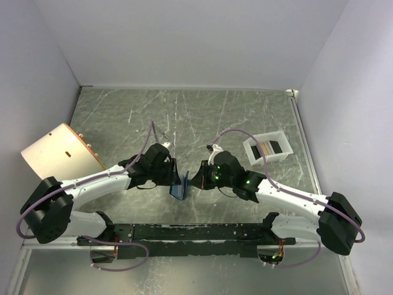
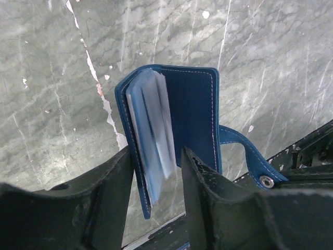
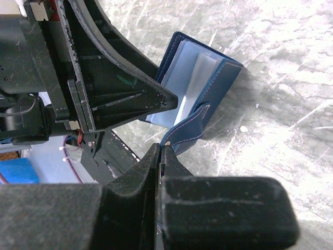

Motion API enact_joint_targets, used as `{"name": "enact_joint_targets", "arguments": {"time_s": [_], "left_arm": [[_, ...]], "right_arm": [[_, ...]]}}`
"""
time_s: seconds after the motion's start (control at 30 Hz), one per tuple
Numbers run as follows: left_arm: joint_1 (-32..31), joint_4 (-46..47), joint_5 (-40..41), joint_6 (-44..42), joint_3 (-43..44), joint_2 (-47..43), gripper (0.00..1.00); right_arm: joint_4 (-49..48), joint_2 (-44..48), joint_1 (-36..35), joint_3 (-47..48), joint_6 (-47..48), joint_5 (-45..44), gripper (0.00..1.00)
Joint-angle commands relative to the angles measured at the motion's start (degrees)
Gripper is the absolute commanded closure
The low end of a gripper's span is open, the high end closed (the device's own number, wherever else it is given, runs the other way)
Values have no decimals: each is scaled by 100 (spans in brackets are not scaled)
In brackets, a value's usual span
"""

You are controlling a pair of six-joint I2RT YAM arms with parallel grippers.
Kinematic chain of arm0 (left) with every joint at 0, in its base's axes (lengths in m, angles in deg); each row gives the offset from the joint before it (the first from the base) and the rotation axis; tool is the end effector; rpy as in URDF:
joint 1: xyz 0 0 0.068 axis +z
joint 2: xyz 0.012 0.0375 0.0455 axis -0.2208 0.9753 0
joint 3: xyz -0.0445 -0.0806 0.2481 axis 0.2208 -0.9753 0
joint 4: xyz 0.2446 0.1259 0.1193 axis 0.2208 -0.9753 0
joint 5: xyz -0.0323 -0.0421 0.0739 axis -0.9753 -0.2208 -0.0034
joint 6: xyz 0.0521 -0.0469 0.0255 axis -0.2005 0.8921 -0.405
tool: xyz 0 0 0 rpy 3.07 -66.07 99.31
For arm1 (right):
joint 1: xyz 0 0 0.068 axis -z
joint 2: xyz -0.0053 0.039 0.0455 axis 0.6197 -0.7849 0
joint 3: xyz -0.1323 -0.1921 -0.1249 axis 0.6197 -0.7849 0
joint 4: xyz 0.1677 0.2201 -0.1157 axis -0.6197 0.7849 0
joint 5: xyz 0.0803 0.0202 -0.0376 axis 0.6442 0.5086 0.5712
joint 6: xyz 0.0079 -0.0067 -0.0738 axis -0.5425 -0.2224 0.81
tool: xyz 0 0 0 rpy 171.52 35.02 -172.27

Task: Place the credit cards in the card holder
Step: Open the card holder at the center of the board.

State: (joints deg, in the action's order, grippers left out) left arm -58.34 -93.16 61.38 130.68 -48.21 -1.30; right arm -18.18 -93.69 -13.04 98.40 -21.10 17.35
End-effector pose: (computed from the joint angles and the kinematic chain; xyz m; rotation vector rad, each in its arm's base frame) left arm 0.2134 -0.2252 0.1428 0.1145 2.5934 -0.7348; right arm 0.1814 0.2407 0.1781 -0.1993 2.3456 1.0832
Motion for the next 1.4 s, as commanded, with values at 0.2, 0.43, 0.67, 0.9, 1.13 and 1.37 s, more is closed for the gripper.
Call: {"name": "enact_joint_targets", "arguments": {"time_s": [0.2, 0.43, 0.67, 0.9, 1.13, 1.37], "left_arm": [[-2, 85, -14, -104, 4, -50, 68], [-2, 63, -100, -122, 27, -128, 90], [-2, -96, -172, -19, 141, -102, 93], [-8, -621, 76, -29, 495, -22, 93], [-21, -600, -4, 267, 564, 4, 93], [-43, -836, 132, 367, 653, 132, 93]], "right_arm": [[139, -56, 110, -286, 187, -499, 100], [166, -248, 191, -417, 263, -670, 99], [849, -351, 202, -40, 356, -975, 75], [1285, -36, 193, 550, 274, -865, 66], [110, -397, 155, 384, -172, -140, 60], [-697, -815, 40, 274, -393, 153, 59]]}}
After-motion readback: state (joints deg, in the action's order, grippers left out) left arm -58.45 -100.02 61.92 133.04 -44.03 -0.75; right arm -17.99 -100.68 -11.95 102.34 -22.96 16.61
